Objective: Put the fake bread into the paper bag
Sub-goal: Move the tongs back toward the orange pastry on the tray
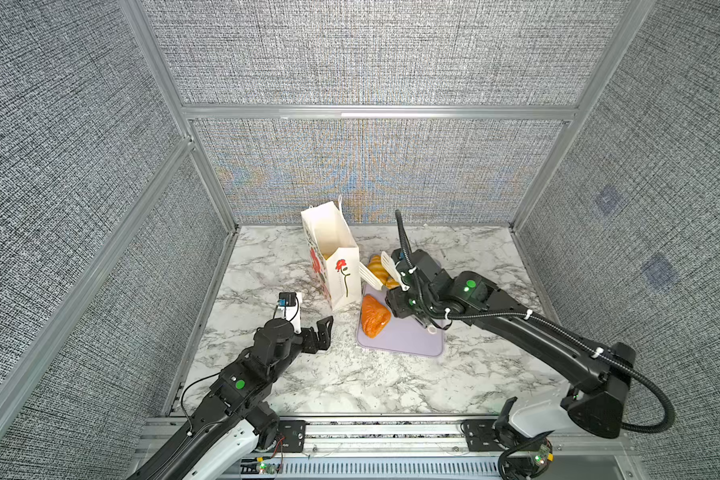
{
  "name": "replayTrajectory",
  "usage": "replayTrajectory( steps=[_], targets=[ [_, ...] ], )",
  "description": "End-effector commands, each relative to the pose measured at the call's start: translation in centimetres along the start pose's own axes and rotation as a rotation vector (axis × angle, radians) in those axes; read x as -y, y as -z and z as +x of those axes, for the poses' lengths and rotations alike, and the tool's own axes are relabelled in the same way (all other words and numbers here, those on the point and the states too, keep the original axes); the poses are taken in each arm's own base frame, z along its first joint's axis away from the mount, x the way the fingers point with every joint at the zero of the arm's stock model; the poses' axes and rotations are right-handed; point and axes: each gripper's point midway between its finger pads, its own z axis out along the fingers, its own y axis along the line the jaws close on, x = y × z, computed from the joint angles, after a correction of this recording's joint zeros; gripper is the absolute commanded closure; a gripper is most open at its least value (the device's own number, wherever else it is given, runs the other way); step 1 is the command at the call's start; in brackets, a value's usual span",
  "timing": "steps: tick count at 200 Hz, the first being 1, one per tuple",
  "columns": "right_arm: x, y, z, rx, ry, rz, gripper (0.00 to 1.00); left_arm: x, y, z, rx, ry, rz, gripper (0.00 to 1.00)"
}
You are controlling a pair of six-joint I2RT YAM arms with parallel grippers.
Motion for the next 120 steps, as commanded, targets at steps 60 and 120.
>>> replayTrajectory(
  steps=[60,120],
  targets=[
    [-0.2,-3.5,6.8,-0.15,-0.08,0.093,0.42,-0.3,-0.5,2.6,-0.048,0.038,0.029,0.01],
    [-1.5,-5.0,10.5,-0.232,-0.053,0.149,0.42,-0.2,-0.6,2.9,-0.047,0.049,0.043,0.01]
  ],
)
